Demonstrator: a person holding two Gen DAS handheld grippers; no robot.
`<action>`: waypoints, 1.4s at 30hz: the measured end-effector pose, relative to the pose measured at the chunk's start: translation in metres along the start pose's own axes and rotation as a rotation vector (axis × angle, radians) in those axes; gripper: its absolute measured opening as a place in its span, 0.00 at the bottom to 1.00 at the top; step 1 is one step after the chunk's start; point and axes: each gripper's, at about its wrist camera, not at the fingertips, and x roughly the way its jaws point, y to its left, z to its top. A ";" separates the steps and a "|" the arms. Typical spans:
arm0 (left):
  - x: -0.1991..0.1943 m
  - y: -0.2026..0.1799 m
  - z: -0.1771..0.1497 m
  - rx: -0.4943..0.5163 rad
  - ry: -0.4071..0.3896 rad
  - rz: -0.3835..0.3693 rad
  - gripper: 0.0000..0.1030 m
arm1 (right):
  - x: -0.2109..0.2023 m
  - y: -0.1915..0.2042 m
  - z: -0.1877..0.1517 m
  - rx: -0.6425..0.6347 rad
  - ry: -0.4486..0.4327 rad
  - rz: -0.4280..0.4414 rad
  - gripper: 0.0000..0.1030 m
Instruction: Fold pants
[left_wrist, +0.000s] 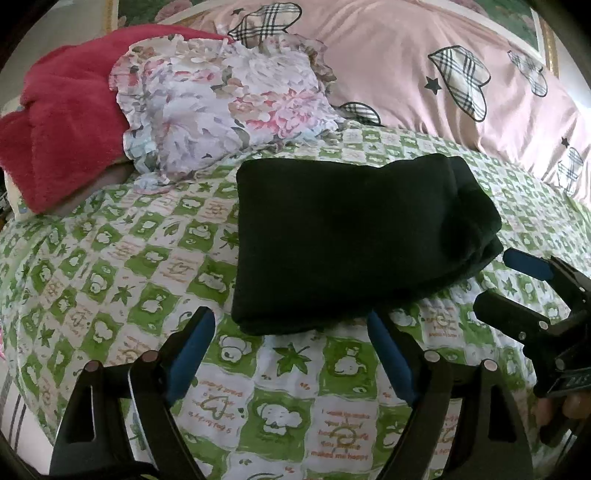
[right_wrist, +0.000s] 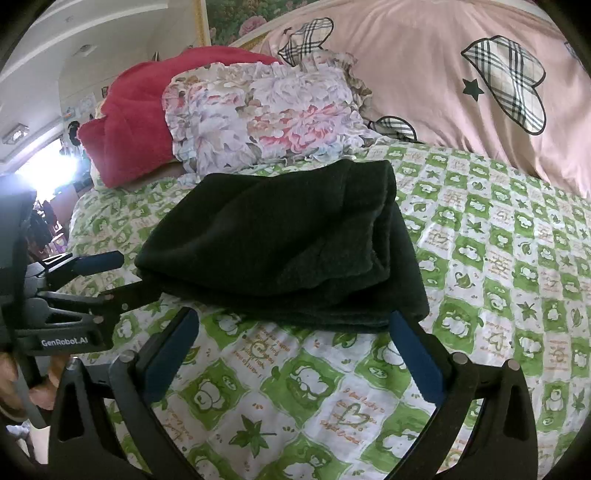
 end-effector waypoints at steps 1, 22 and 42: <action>0.001 0.000 0.000 0.001 0.001 -0.002 0.83 | 0.000 0.000 0.000 0.000 0.001 0.000 1.00; 0.008 0.002 0.002 -0.003 0.018 0.002 0.87 | 0.005 0.001 0.000 -0.002 0.014 0.002 1.00; 0.000 0.000 0.004 -0.004 0.000 -0.002 0.88 | 0.002 0.004 0.006 -0.011 -0.002 0.007 1.00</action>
